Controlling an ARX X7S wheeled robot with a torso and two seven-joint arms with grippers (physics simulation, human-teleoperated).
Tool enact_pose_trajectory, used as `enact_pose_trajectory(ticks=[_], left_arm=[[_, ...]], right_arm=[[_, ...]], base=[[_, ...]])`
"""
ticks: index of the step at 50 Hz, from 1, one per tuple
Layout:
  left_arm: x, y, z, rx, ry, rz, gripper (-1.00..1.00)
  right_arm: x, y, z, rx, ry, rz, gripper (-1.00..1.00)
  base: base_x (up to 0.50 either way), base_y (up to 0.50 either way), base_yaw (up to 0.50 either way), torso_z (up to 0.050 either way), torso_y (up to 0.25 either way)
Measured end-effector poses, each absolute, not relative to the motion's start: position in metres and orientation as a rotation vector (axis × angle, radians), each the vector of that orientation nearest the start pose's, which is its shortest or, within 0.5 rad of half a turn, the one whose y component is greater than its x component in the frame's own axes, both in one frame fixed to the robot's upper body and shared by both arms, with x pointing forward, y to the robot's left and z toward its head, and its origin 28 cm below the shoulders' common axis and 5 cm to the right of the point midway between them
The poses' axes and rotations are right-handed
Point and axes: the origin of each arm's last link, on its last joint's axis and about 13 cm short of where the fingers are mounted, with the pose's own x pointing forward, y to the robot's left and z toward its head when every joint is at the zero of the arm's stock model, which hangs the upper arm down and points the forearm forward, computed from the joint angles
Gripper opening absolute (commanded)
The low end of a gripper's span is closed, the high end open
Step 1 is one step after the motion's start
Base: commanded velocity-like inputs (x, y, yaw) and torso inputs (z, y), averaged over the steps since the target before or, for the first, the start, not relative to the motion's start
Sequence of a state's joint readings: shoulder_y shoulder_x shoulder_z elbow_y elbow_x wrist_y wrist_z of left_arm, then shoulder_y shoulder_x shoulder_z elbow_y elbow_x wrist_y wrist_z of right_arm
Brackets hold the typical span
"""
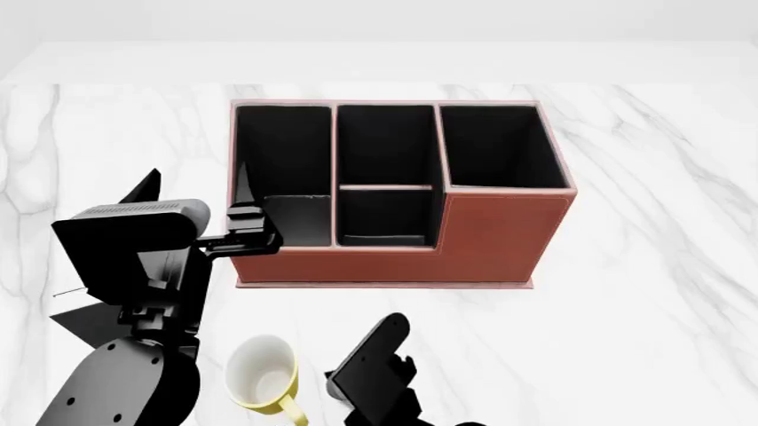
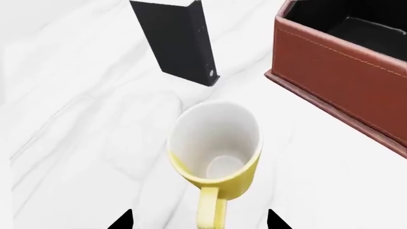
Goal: Pick up the yellow and white mug and place it to the right of the caddy.
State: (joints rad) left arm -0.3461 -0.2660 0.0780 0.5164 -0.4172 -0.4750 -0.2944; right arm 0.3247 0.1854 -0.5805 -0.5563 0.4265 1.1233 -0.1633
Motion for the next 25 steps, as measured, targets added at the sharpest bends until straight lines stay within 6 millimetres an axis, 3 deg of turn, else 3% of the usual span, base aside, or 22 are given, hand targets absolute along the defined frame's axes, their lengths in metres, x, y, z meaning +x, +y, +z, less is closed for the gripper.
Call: enact_pose_trajectory(ticks=[25], left_arm=[[0.248,0.22,0.168,-0.105,-0.319,-0.002,1.0]], right_arm=[[0.204,-0.014,0.07,-0.138,0.492,0.928,1.0]], base=[[0.0,0.0,0.0,0.0,0.0]])
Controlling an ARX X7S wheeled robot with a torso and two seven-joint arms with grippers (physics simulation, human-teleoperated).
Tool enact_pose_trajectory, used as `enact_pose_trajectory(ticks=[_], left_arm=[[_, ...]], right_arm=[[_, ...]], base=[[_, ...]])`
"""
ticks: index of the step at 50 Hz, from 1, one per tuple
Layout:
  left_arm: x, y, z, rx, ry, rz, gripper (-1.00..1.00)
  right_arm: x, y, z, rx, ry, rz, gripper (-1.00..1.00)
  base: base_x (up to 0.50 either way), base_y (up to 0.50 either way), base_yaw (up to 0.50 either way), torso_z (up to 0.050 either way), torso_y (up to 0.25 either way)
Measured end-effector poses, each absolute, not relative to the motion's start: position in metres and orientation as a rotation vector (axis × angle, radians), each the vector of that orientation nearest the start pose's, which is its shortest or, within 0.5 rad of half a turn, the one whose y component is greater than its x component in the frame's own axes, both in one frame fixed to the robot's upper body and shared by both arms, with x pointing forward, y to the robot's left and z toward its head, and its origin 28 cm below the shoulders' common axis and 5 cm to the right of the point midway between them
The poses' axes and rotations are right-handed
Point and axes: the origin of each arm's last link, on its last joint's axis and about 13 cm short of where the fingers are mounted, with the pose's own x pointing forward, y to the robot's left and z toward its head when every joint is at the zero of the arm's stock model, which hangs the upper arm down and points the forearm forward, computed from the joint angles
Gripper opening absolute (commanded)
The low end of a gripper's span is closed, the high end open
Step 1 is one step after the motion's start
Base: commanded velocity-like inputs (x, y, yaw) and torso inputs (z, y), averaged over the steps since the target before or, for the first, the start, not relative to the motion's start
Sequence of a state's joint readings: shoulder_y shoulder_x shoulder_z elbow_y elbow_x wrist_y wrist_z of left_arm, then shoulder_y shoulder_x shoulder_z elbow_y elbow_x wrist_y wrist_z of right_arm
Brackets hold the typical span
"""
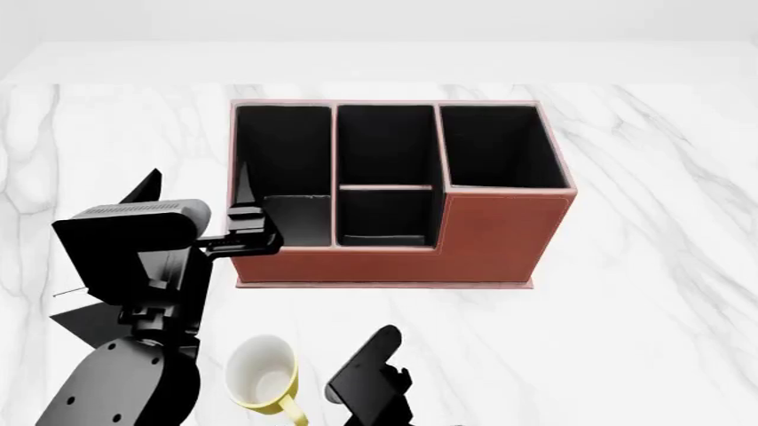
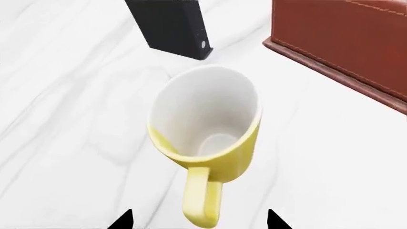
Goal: Pick up the yellow and white mug and place it to the right of the caddy.
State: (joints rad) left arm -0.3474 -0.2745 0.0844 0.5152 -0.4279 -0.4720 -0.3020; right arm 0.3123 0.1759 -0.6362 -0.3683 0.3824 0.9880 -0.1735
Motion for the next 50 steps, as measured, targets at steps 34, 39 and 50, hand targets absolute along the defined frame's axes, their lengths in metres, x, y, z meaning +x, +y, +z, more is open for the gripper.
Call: enact_pose_trajectory(ticks=[34,39,50], left_arm=[[0.249,0.221,0.167,-0.105,-0.316,-0.002,1.0],[0.249,0.221,0.167,-0.105,-0.316,-0.002,1.0],[0.249,0.221,0.168,-0.105,-0.317,-0.001,1.0]], right_arm=[[0.219,-0.005,0.049,-0.085,0.521,0.963,1.0],[0.221,-0.003,0.046,-0.075,0.529,0.968,1.0],[0.224,-0.001,0.037,-0.057,0.555,0.983,1.0]], base=[[0.0,0.0,0.0,0.0,0.0],[0.0,0.0,0.0,0.0,0.0],[0.0,0.0,0.0,0.0,0.0]])
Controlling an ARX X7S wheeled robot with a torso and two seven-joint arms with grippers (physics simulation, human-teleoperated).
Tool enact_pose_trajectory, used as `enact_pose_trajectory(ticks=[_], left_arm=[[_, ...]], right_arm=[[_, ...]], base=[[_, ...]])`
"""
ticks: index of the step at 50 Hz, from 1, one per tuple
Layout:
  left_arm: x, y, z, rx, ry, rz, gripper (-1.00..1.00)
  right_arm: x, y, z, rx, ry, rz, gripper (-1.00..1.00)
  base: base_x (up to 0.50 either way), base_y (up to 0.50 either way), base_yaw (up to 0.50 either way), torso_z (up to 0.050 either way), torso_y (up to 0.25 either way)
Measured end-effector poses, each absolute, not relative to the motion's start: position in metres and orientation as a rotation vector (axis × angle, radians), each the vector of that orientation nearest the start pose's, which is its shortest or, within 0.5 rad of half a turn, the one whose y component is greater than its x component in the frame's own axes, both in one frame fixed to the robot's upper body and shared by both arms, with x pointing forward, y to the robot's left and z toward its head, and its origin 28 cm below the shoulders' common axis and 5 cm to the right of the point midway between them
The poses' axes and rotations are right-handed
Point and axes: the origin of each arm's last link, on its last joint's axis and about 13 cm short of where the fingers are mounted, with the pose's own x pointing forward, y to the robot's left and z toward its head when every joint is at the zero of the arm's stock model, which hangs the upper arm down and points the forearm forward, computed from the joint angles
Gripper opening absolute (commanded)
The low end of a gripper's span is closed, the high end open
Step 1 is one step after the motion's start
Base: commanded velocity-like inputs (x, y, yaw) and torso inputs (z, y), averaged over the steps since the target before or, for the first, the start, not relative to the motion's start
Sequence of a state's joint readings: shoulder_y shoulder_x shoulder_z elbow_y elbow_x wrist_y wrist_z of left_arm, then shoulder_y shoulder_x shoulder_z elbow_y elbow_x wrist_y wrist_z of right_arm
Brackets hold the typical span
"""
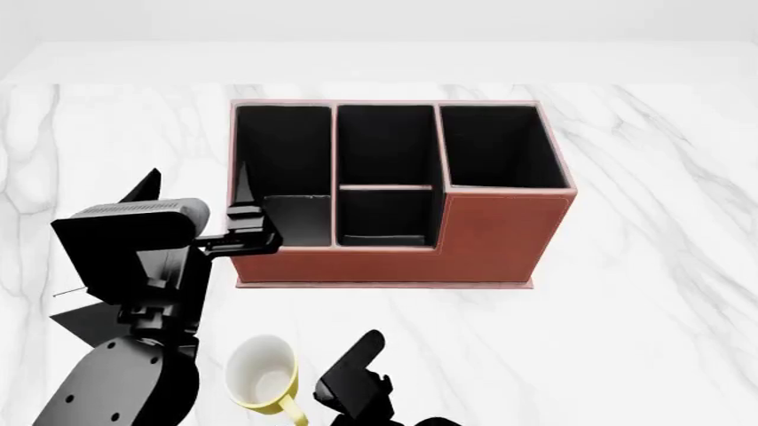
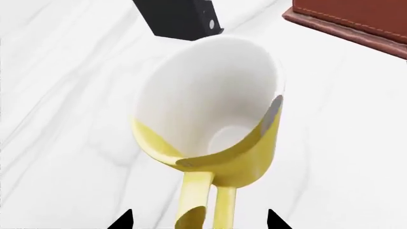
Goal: Pick up the yellow and white mug and place it to the right of the caddy.
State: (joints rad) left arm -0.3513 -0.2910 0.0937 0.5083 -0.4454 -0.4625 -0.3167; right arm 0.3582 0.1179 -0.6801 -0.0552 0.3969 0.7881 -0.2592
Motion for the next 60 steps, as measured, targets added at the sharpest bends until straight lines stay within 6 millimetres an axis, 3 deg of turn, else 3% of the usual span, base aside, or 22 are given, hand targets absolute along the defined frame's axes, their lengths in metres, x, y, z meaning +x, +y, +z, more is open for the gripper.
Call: enact_pose_trajectory(ticks=[11,12,35,60], left_arm=[[0.249,0.221,0.168,-0.105,-0.318,-0.001,1.0],[0.249,0.221,0.168,-0.105,-0.318,-0.001,1.0],[0.249,0.222,0.168,-0.103,-0.318,0.001,1.0],[0.249,0.221,0.168,-0.102,-0.317,0.002,1.0]], right_arm=[[0.226,0.0,0.03,-0.044,0.576,0.988,1.0],[0.227,0.0,0.029,-0.042,0.578,0.988,-1.0],[0.226,-0.004,0.032,-0.079,0.566,0.952,-1.0],[0.204,-0.013,0.058,-0.121,0.483,0.884,-1.0]], base=[[0.0,0.0,0.0,0.0,0.0],[0.0,0.0,0.0,0.0,0.0],[0.0,0.0,0.0,0.0,0.0],[0.0,0.0,0.0,0.0,0.0]])
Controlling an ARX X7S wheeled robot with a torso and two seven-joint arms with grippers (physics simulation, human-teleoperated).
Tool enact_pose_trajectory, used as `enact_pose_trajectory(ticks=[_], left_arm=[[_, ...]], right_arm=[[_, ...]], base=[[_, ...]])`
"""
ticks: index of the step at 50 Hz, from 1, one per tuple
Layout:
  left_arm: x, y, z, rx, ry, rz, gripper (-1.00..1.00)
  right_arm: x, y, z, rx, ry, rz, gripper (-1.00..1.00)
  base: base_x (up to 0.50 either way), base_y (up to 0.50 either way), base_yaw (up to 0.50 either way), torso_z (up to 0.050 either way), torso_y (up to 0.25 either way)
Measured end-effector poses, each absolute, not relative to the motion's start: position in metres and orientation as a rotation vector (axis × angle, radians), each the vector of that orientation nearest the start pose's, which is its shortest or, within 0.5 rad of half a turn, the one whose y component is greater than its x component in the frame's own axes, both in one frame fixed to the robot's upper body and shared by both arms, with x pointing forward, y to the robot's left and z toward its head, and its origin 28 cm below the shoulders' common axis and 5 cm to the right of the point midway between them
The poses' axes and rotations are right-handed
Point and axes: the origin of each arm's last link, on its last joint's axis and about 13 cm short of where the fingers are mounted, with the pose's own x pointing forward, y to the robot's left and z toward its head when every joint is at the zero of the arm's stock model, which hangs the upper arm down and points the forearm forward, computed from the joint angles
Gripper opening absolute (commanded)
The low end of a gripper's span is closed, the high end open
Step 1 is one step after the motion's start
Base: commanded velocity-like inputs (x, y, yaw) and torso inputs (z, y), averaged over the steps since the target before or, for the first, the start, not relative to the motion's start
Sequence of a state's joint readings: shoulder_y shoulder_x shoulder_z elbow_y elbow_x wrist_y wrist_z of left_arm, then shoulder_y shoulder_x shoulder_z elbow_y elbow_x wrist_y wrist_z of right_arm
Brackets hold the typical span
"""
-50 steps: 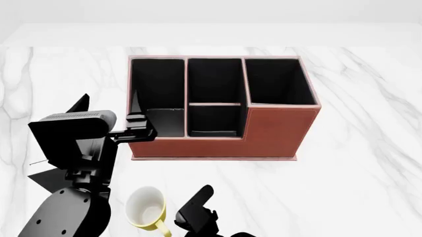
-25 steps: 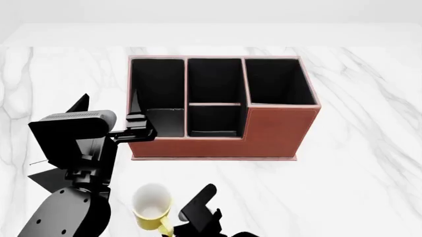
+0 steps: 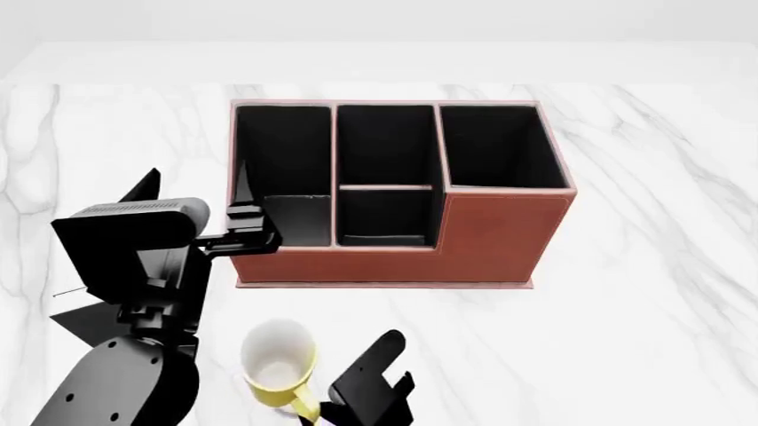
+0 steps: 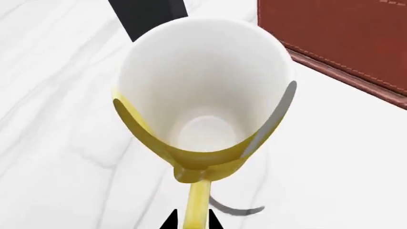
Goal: Pick up the yellow and white mug and place it to the right of the caddy.
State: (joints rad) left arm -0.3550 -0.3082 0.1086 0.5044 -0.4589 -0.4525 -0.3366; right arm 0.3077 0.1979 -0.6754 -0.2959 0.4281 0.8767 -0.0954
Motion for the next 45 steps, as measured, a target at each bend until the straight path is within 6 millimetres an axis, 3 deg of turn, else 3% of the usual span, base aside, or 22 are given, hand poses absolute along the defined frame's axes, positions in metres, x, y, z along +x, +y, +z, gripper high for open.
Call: enact_pose_trajectory(ticks=[45], left_arm=[[0.248,0.222,0.169,-0.101,-0.319,0.005,1.0]], right_arm=[[0.165,-0.061,0.08,-0.046,0.383,0.587,-1.0]], base=[[0.0,0.0,0.0,0.0,0.0]])
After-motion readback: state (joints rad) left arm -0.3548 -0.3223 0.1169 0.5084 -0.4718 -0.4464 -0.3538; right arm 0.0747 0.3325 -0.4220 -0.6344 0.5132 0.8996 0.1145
